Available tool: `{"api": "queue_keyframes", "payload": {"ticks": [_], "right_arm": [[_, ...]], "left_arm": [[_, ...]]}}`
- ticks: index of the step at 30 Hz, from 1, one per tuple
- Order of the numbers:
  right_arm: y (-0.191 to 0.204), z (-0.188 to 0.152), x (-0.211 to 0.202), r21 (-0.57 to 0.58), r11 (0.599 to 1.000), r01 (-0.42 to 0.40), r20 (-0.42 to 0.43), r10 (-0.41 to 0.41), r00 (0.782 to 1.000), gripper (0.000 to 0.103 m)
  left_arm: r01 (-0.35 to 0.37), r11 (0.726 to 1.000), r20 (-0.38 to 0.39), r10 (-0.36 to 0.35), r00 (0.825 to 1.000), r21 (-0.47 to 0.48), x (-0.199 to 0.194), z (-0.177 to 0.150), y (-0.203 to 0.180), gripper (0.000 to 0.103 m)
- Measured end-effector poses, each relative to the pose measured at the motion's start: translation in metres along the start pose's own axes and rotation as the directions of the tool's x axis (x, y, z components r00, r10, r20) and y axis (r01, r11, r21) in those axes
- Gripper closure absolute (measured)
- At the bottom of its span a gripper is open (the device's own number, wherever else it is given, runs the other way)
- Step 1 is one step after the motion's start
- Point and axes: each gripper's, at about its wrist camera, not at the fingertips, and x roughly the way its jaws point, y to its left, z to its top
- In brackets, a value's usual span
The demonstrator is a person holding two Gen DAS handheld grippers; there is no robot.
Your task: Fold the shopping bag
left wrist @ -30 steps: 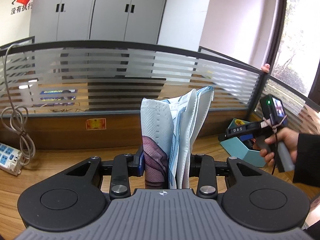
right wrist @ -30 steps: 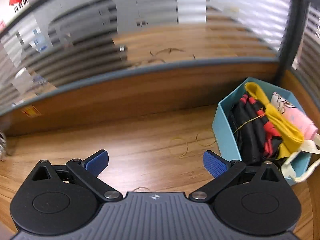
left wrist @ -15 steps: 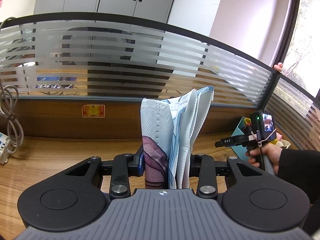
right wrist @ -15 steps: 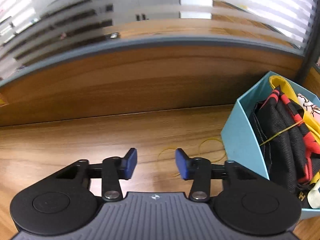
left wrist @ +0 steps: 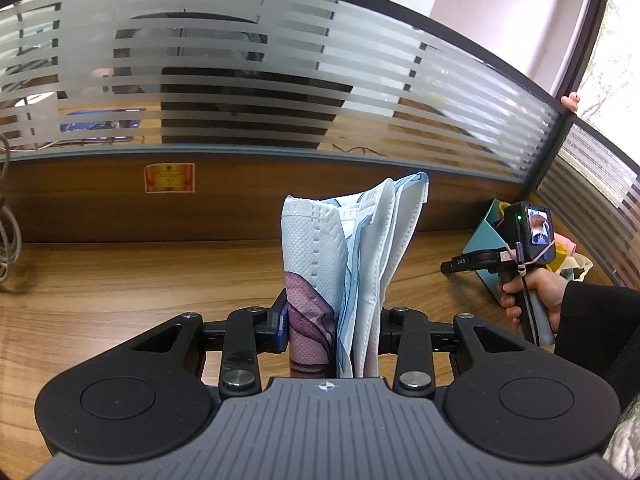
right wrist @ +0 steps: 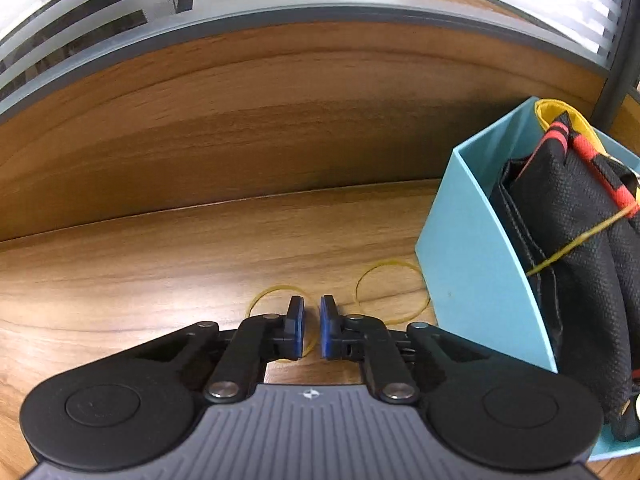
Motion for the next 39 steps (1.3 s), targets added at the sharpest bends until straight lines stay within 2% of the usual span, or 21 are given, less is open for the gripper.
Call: {"api": "queue_keyframes", "payload": {"ticks": [3,8,18,23,34,39], "right_arm": [[0.002,-0.001,0.005,-0.022,1.000,0.018,0.009,-0.018,1.000,0.102],[0.016,-0.005,0.006,-0.086,0.995,0.048,0.019,-0.046,0.999,0.102],[0.022,-0.003,-0.003,-0.063,0.998,0.005,0.014,-0.004,1.000,0.103],[0.016,-0.002,-0.006,-0.080,0.996,0.029,0.012,-0.028,1.000,0.102],[-0.002,0.002,-0.006,-0.035,0.993,0.114,0.026,-0.113,0.993,0.099],[0.003,0.002,-0.007,-0.019,0.999,0.039,0.019,-0.039,0.999,0.089]], "left_arm": [[0.004,1.000,-0.008,-0.004,1.000,0.001,-0.001,0.000,-0.003,0.065],[0.005,1.000,-0.014,-0.005,1.000,-0.002,-0.002,0.001,-0.004,0.065],[0.006,1.000,-0.019,-0.006,1.000,-0.001,0.000,0.004,-0.003,0.065],[0.005,1.000,-0.020,-0.005,1.000,-0.005,0.000,0.004,-0.002,0.065],[0.004,1.000,-0.026,-0.004,1.000,-0.008,0.001,0.003,-0.001,0.065],[0.002,1.000,-0.028,-0.003,1.000,-0.009,0.002,0.002,0.000,0.064]]}}
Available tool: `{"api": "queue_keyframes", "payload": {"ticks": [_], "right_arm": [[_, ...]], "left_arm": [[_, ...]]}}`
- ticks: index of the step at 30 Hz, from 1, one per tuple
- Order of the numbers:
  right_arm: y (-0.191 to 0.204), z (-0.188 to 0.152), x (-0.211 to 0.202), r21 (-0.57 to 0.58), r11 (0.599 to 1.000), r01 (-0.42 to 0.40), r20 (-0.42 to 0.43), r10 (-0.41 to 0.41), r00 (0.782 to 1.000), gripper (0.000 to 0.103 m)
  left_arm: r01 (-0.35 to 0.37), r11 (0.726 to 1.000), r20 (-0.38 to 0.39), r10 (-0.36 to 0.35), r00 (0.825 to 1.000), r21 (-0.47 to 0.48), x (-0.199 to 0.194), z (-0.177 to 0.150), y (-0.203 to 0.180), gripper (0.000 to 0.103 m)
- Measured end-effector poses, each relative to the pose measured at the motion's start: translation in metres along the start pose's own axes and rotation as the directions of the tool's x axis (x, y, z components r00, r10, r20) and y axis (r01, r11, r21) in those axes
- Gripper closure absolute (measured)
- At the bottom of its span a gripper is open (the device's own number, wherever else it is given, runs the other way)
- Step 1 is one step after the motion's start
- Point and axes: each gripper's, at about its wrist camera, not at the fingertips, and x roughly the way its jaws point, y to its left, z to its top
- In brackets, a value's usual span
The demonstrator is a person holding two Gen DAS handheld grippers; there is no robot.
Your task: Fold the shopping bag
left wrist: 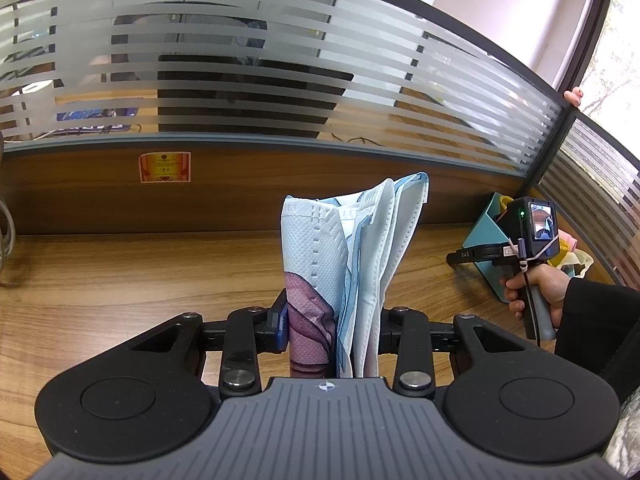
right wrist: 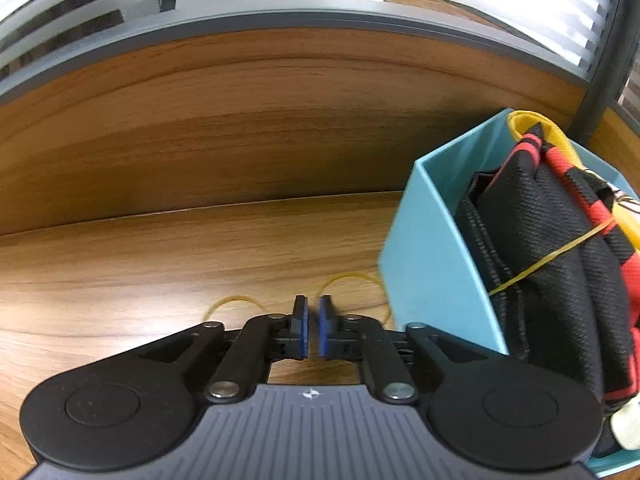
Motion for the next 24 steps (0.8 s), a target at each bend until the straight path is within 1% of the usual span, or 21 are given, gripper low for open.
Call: {"api": "queue_keyframes", "payload": {"ticks": [2,4,6,8,9,10,14,16,20,23,24], "right_arm": [[0.000,0.000,-0.005,-0.002,0.998,-0.058,-0.009,0.058,0.998,0.089],[0.004,0.000,-0.011,-0.016,0.997,-0.081,-0.002,0.081,0.997,0.089],[0.005,0.000,-0.015,-0.033,0.997,-0.064,0.013,0.065,0.998,0.089],[0.003,0.001,-0.019,-0.026,0.998,-0.048,0.028,0.049,0.998,0.089],[0.002,0.002,-0.020,-0.019,0.999,-0.031,0.033,0.031,0.999,0.087],[0.000,0.003,-0.020,-0.015,1.000,-0.012,0.032,0.012,0.999,0.087],[-0.007,0.003,-0.011,0.002,1.000,0.020,0.009,-0.020,1.000,0.084],[-0.004,0.003,-0.006,0.006,1.000,0.010,0.001,-0.010,1.000,0.072],[-0.001,0.000,-0.002,0.014,0.999,-0.039,-0.010,0.039,0.999,0.072],[-0.002,-0.001,-0.004,0.004,0.998,-0.060,-0.003,0.060,0.998,0.072],[-0.002,-0.001,-0.006,0.005,0.999,-0.054,0.007,0.054,0.999,0.072]], "left_arm": [[0.001,1.000,0.001,-0.001,1.000,0.001,0.000,0.000,0.000,0.064],[0.001,1.000,0.001,-0.001,1.000,0.001,0.000,0.000,0.000,0.064],[0.002,1.000,0.001,-0.002,1.000,0.001,0.000,0.000,0.000,0.065],[0.003,1.000,0.000,-0.003,1.000,0.002,0.001,0.000,0.000,0.064],[0.003,1.000,0.000,-0.003,1.000,0.001,0.001,0.000,0.000,0.064],[0.003,1.000,0.000,-0.003,1.000,0.000,0.001,0.000,0.000,0.065],[0.002,1.000,0.001,-0.002,1.000,0.003,0.001,0.000,0.000,0.064],[0.002,1.000,0.000,-0.002,1.000,0.003,0.001,0.000,-0.001,0.064],[0.003,1.000,0.000,-0.003,1.000,0.005,0.000,0.000,-0.001,0.065],[0.006,1.000,0.001,-0.006,1.000,0.006,0.000,0.001,-0.002,0.064],[0.006,1.000,0.001,-0.006,1.000,0.006,0.001,0.002,-0.002,0.065]]}}
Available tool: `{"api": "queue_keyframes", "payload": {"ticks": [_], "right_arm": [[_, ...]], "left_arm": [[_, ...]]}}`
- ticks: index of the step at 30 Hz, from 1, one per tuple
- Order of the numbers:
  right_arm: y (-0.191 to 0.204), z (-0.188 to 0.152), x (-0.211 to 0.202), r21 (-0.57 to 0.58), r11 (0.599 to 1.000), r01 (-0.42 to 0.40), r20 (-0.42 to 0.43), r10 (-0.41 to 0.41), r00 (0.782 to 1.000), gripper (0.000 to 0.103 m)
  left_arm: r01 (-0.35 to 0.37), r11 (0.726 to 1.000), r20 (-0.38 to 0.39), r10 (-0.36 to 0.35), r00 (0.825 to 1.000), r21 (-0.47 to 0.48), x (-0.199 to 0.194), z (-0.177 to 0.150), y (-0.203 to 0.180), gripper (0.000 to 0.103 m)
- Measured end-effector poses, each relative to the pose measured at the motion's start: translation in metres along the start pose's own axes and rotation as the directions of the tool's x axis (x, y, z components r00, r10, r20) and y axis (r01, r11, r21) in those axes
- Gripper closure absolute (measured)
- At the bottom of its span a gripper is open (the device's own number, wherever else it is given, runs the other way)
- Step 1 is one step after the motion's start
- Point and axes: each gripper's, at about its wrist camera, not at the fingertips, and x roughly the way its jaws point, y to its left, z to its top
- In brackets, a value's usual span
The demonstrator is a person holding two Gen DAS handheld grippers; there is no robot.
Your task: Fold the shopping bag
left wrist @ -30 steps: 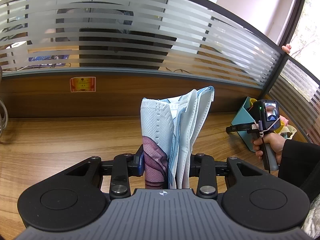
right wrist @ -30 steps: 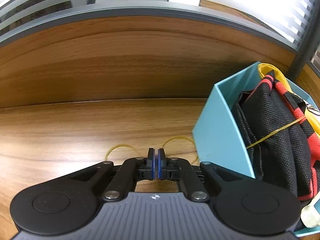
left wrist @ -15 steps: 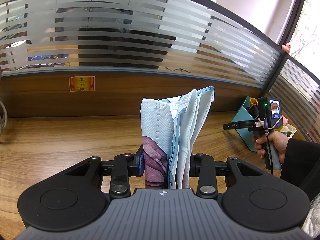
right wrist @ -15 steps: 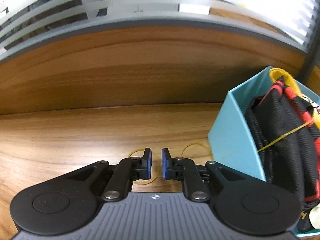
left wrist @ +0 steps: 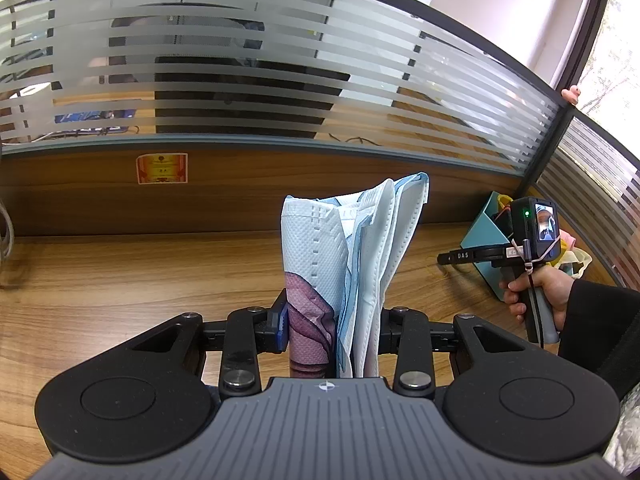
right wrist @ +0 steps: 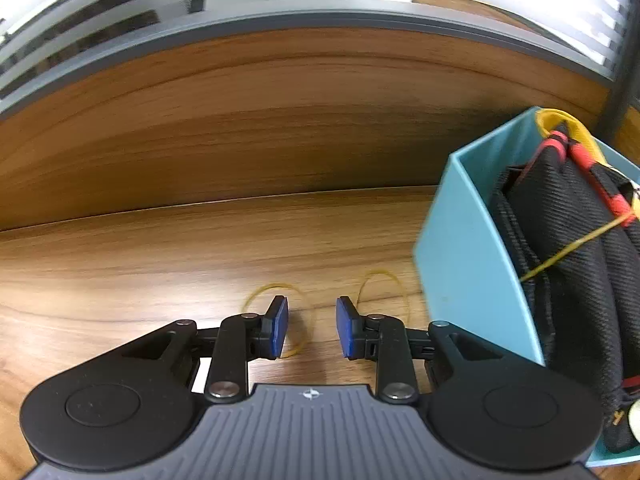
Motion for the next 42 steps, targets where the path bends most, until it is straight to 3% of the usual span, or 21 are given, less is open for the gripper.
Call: {"api": "queue_keyframes", "payload": {"ticks": [7,12,15,19,25,33,39,42], "right_arm": [[-0.007,0.004,0.003,0.033,0.997,0.075,-0.015,-0.075,0.997,0.071],[-0.006,0.001,-0.003,0.039,0.999,-0.026,-0.012,0.027,1.000,0.071],[0.001,-0.003,-0.011,0.016,1.000,0.004,0.019,-0.005,1.000,0.071],[-0.004,-0.003,-0.004,0.029,0.999,0.032,-0.002,-0.032,0.999,0.071],[-0.004,-0.005,0.004,0.030,0.999,-0.025,-0.022,0.025,0.999,0.068],[-0.009,0.001,0.011,0.051,0.998,0.027,-0.024,-0.025,0.999,0.068],[-0.005,0.003,0.009,0.020,0.999,-0.041,-0.021,0.042,0.999,0.068],[-0.014,0.005,0.004,0.043,0.999,-0.003,0.000,0.003,1.000,0.068]], "left_arm": [[-0.002,1.000,0.003,0.002,1.000,0.000,0.000,0.000,0.000,0.064],[-0.003,1.000,0.004,0.003,1.000,-0.001,0.000,-0.001,0.000,0.065],[0.002,1.000,0.005,-0.002,1.000,0.001,0.000,0.000,-0.001,0.065],[0.001,1.000,0.006,-0.001,1.000,0.000,0.000,0.000,0.001,0.065],[-0.003,1.000,0.010,0.003,1.000,-0.003,-0.001,0.001,0.000,0.065],[-0.001,1.000,0.009,0.001,1.000,-0.003,-0.002,0.001,0.000,0.065],[-0.001,1.000,0.013,0.001,1.000,-0.004,-0.003,0.001,0.000,0.065],[-0.002,1.000,0.014,0.002,1.000,-0.006,-0.003,0.001,0.000,0.065]]}}
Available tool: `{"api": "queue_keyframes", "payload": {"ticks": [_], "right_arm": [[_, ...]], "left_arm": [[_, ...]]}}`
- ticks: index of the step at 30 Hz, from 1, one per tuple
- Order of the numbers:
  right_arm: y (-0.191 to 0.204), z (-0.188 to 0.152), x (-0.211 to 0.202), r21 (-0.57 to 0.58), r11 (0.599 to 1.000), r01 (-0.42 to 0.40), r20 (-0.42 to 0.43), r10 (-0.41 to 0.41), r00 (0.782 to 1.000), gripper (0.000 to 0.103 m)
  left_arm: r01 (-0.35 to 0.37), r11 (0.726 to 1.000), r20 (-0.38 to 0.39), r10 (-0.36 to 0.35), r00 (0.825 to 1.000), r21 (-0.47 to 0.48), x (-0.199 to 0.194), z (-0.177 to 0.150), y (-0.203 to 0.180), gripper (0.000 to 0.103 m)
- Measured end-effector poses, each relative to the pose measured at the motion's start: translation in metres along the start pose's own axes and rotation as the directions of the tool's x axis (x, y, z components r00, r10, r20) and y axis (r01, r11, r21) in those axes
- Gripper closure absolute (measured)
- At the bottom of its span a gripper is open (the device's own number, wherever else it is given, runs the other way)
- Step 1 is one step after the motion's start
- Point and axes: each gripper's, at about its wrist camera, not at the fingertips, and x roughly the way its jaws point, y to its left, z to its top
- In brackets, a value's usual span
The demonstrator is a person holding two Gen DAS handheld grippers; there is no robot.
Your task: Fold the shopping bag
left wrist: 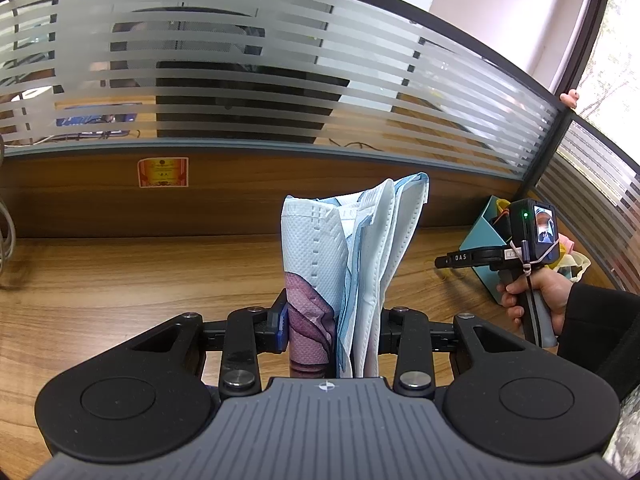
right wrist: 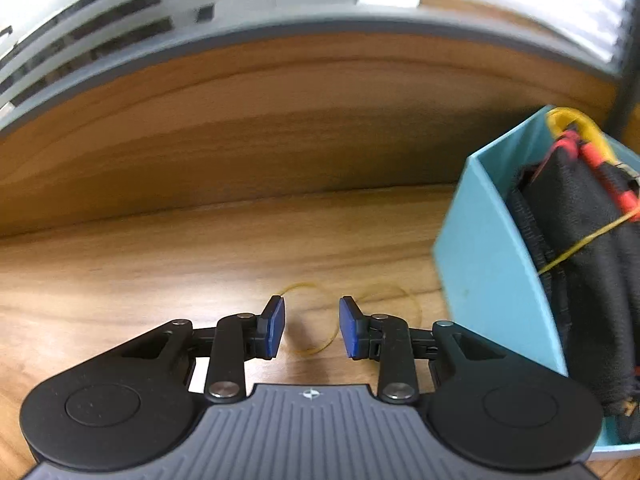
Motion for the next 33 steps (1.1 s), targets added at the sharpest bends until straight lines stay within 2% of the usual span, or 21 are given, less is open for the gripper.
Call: {"api": "queue_keyframes", "payload": {"ticks": [5,17,24,33], "right_arm": [[-0.005,-0.001,0.008,0.008,1.000,0.018,-0.026,-0.018,1.000,0.068],[0.005,0.003,0.022,-0.037,0.996,-0.079,-0.041,0.077,0.996,0.068],[-0.003,0.004,0.020,-0.036,0.997,-0.069,-0.032,0.068,0.997,0.068],[0.010,-0.014,0.001,-0.035,0.999,-0.037,-0.023,0.036,0.999,0.068]], "left_arm": [[-0.003,1.000,0.000,0.003,1.000,-0.004,0.000,-0.001,0.001,0.065],[-0.001,1.000,0.002,0.001,1.000,-0.002,-0.002,0.001,-0.001,0.065],[0.002,1.000,0.002,-0.002,1.000,-0.004,0.000,0.000,0.001,0.064],[0.000,1.000,0.001,0.000,1.000,-0.006,0.002,0.000,0.004,0.064]]}}
